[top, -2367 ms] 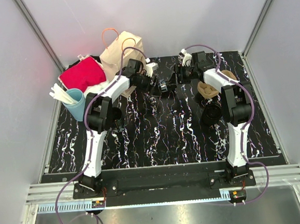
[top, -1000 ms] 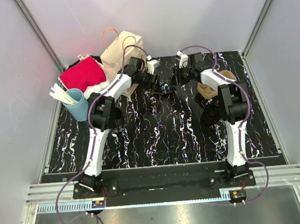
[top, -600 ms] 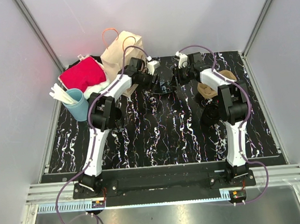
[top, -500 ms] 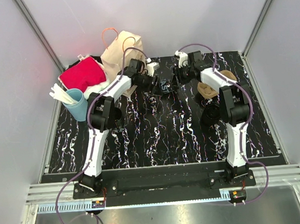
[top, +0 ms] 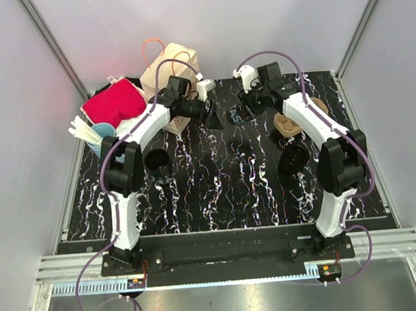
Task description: Pack the takeout coffee
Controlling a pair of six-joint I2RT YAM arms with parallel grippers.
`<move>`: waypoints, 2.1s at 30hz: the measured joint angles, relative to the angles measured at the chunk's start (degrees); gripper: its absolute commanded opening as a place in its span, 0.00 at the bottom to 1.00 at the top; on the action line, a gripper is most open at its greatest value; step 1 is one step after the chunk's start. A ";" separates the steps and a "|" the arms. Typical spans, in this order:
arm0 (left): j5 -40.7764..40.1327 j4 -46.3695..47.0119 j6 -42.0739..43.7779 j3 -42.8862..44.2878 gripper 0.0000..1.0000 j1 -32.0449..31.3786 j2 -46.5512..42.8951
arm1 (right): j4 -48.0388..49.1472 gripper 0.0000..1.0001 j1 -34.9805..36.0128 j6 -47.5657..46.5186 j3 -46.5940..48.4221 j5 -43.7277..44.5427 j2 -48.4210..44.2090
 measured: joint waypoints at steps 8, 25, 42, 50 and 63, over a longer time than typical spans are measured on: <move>5.16 0.15 0.17 -7.85 0.73 0.37 -6.49 | -5.16 0.28 2.93 -10.82 -6.10 7.02 -9.25; 4.50 2.67 5.20 -18.97 0.74 2.67 -7.28 | -3.87 0.30 13.46 -22.71 -23.61 18.43 -17.92; 3.78 5.25 5.79 -21.33 0.74 3.23 -9.05 | 6.88 0.37 24.46 -27.10 -32.30 33.81 -14.78; 3.80 5.79 5.79 -21.62 0.74 3.37 -9.05 | 8.11 0.53 26.03 -27.39 -32.37 36.26 -13.92; 3.82 6.14 5.75 -22.29 0.74 3.37 -9.05 | 8.20 0.77 26.12 -26.69 -30.77 36.22 -13.99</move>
